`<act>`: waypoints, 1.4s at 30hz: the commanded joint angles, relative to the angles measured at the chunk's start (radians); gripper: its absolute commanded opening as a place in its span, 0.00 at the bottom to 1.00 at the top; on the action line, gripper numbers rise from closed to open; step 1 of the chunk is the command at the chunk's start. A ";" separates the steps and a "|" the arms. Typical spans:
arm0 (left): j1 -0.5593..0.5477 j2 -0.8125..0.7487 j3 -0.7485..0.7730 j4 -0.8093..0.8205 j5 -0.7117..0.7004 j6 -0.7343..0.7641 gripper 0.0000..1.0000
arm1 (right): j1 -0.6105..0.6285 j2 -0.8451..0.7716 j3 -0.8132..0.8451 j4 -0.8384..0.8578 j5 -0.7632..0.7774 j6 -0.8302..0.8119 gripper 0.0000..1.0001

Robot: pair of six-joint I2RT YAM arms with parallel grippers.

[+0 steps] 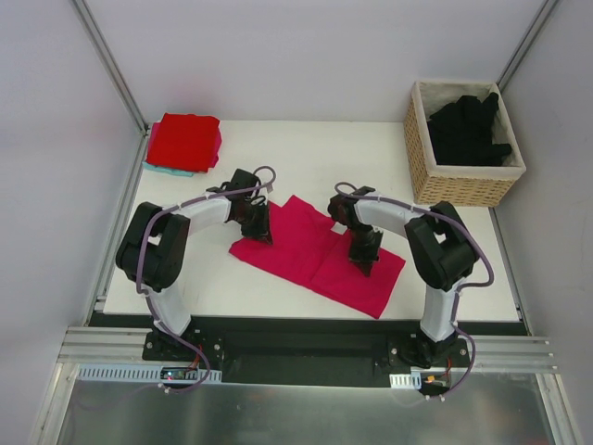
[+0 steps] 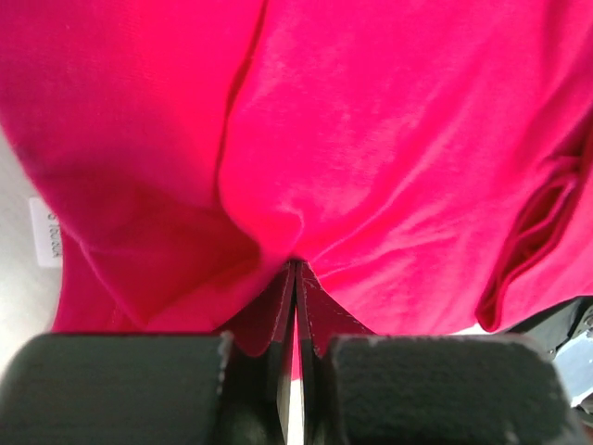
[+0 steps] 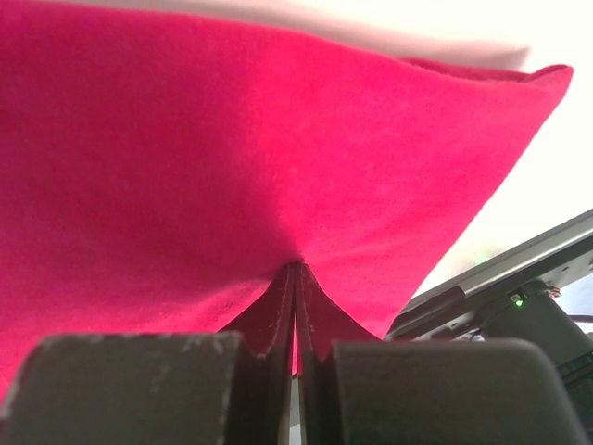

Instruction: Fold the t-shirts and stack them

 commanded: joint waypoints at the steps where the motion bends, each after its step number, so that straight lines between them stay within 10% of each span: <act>1: -0.012 0.024 0.018 0.011 0.021 0.013 0.00 | -0.017 0.034 0.066 -0.039 0.012 -0.022 0.01; 11: -0.012 -0.048 -0.108 -0.074 0.012 -0.067 0.00 | -0.095 0.134 0.190 -0.042 0.020 -0.090 0.01; 23: -0.041 -0.177 -0.206 -0.210 0.193 -0.102 0.00 | -0.202 0.445 0.800 -0.071 -0.094 -0.334 0.01; 42: -0.321 0.174 0.061 -0.120 0.202 -0.194 0.00 | -0.201 0.662 1.055 0.321 -0.661 -0.361 0.01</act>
